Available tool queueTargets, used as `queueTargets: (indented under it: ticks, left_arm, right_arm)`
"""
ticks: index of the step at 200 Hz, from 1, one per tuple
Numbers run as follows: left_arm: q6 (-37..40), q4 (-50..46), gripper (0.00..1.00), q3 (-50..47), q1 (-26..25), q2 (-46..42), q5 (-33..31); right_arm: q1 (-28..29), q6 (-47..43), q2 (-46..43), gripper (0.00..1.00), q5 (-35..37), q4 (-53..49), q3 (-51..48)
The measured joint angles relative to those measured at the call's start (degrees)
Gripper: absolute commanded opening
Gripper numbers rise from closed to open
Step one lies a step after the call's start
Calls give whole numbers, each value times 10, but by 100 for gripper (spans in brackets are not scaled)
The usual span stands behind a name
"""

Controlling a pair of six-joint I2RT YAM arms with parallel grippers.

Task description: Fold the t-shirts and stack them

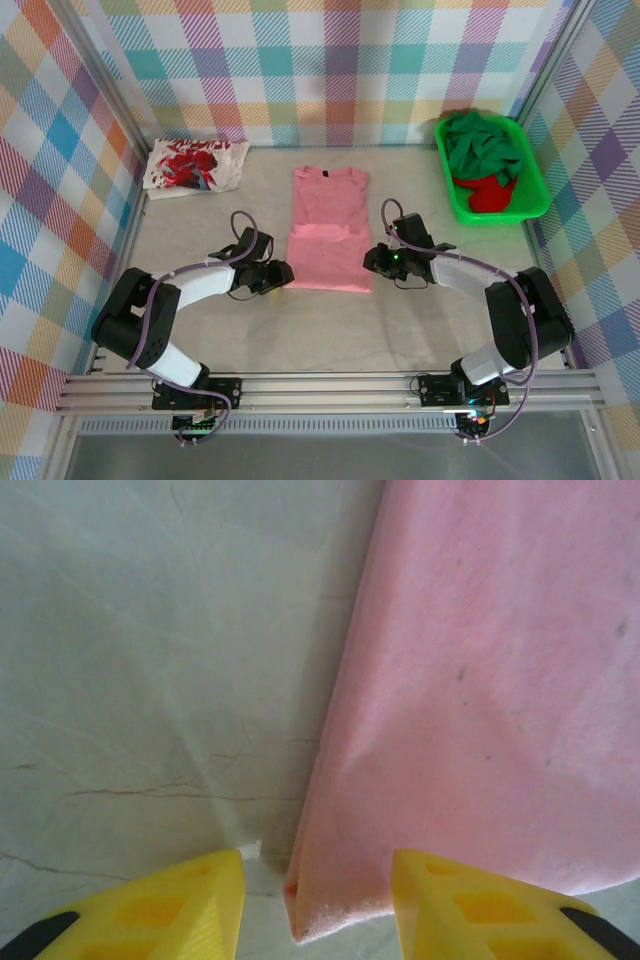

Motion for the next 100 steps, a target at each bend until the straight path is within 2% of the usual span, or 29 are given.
queueTargets:
  ticks: [41, 100]
  left_arm:
    - [0, 3, 41, 19, -13, 21, 1]
    - [-2, -8, 12, 36, -18, 40, -3]
  right_arm:
    - [0, 0, 8, 24, 3, 0, 0]
    - [0, 1, 10, 24, 3, 9, -16]
